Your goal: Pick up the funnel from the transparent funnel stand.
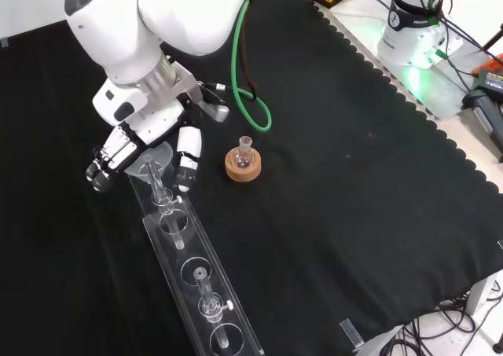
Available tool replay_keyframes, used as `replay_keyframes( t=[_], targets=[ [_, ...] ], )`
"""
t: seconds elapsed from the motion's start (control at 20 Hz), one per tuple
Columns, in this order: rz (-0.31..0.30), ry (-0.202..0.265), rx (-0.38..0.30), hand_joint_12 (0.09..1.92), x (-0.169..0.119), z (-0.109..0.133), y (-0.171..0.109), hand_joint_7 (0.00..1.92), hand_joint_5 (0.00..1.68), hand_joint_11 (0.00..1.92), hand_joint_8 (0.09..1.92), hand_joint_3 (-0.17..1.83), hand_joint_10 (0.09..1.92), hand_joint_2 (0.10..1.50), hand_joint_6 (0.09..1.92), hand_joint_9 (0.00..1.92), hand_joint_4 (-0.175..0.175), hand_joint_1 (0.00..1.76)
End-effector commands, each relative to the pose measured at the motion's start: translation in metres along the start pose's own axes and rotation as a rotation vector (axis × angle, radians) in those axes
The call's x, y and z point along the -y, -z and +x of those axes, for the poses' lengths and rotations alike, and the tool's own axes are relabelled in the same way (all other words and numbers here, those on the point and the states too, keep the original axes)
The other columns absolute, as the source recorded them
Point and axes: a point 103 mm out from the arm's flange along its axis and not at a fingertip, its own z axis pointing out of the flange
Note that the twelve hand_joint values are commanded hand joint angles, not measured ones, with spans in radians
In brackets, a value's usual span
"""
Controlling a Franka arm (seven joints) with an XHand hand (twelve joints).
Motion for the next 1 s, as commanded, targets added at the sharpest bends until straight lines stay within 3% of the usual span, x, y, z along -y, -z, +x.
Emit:
replay_keyframes(
  t=[0.05, 0.15, 0.3, 0.4, 0.6, 0.8, 0.85, 1.0],
  targets=[
    [0.022, -0.077, 0.056, 1.34, 0.002, -0.003, -0.01, 0.0, 0.0, 0.76, 0.09, 0.01, 0.81, 0.83, 0.09, 0.21, 0.05, 0.14],
    [0.015, -0.085, 0.059, 1.3, 0.002, -0.005, -0.01, 0.01, 0.02, 0.85, 0.09, 0.01, 0.95, 0.83, 0.09, 0.26, 0.05, 0.15],
    [0.001, -0.098, 0.081, 1.2, 0.002, -0.009, -0.008, 0.07, 0.11, 1.01, 0.12, 0.01, 0.97, 0.84, 0.09, 0.46, 0.04, 0.18],
    [-0.009, -0.099, 0.085, 1.13, 0.002, -0.011, -0.008, 0.03, 0.18, 1.12, 0.41, 0.01, 0.95, 0.84, 0.09, 0.58, 0.032, 0.2],
    [-0.053, -0.098, 0.128, 0.83, -0.001, -0.009, -0.008, 0.04, 0.32, 1.56, 0.96, 0.02, 0.92, 0.87, 0.09, 0.99, -0.021, 0.41],
    [-0.115, -0.102, 0.183, 0.79, 0.0, -0.008, -0.004, 0.33, 0.46, 1.85, 1.2, 0.03, 1.01, 0.88, 0.1, 1.34, -0.084, 0.67],
    [-0.135, -0.094, 0.195, 0.83, 0.002, -0.01, -0.004, 0.41, 0.47, 1.89, 1.24, 0.03, 1.01, 0.88, 0.21, 1.42, -0.103, 0.74],
    [-0.194, -0.051, 0.228, 1.0, 0.006, -0.013, 0.0, 0.63, 0.48, 1.92, 1.37, 0.03, 1.07, 0.88, 0.85, 1.61, -0.164, 0.92]
  ],
)
